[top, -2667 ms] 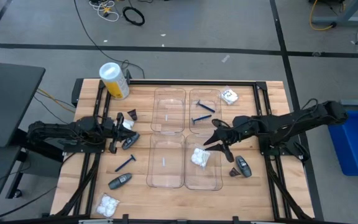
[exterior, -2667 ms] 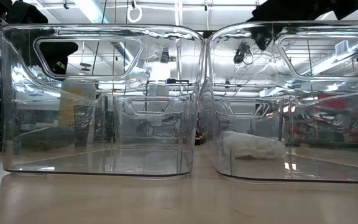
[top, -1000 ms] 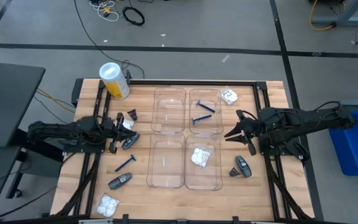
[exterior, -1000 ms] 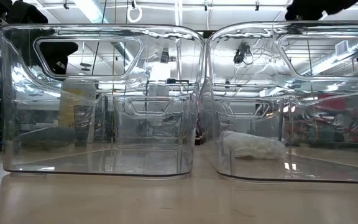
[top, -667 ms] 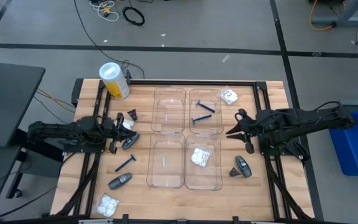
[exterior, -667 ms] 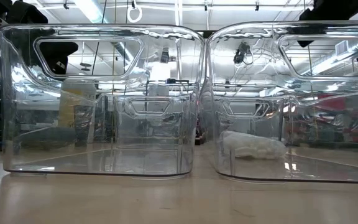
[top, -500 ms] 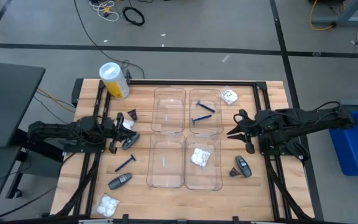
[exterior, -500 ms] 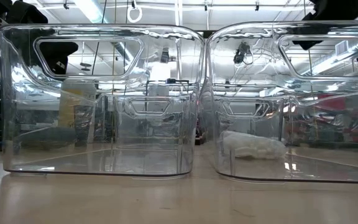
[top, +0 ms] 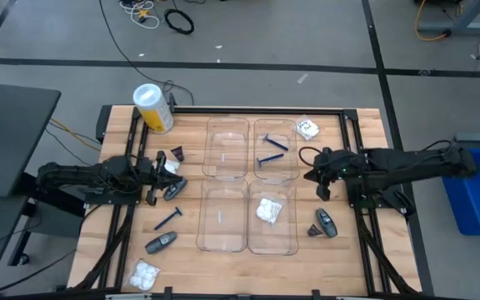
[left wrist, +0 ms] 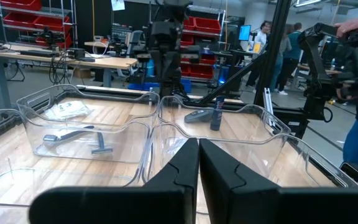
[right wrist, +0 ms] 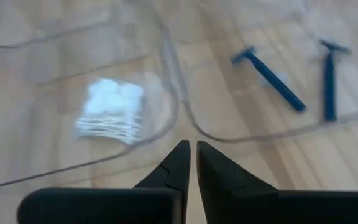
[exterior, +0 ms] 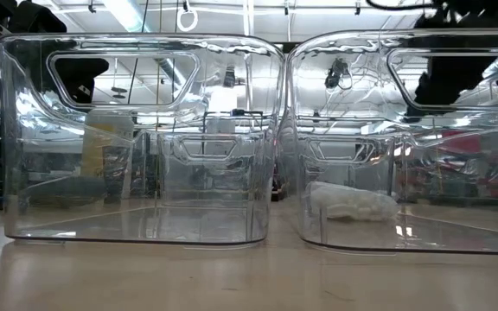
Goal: Pick & Place Travel size toiletries
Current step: Adjust the transparent bin
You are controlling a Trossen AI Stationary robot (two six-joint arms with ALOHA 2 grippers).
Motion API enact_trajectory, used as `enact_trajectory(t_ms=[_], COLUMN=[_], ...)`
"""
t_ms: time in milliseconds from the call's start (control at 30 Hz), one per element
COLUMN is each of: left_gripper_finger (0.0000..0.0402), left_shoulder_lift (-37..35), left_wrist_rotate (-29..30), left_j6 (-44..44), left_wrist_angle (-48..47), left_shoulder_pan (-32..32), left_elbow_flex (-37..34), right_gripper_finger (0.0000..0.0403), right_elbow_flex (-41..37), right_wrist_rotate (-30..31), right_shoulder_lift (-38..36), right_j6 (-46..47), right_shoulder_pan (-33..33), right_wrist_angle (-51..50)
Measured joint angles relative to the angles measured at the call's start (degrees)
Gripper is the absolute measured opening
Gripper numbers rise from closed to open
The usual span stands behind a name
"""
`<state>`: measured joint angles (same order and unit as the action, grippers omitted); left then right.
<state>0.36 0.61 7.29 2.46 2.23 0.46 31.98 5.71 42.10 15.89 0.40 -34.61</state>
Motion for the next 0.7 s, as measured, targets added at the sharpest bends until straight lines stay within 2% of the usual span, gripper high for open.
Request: enact_trajectory(t_ms=[167, 433, 700], left_gripper_finger=[0.0022, 0.0022, 0.0022], left_shoulder_lift=[0.02, 0.01, 0.01], left_wrist_rotate=[-0.01, 0.00, 0.01], left_j6=[0.01, 0.01, 0.00], left_wrist_angle=[0.00, 0.00, 0.00], left_shoulder_pan=[0.01, 0.00, 0.00], left_elbow_flex=[0.01, 0.00, 0.00], right_gripper_finger=[0.0012, 0.0003, 0.0002], right_elbow_flex=[-0.21, -0.21, -0.17], right_wrist_rotate=[3.33, 3.29, 3.25], right_shoulder_lift=[2.11, 8.85, 16.52], right_j6=[0.29, 4.68, 3.59], right_shoulder_pan=[-3.64, -11.72, -18.62], right_wrist_angle=[-0.07, -1.34, 1.52])
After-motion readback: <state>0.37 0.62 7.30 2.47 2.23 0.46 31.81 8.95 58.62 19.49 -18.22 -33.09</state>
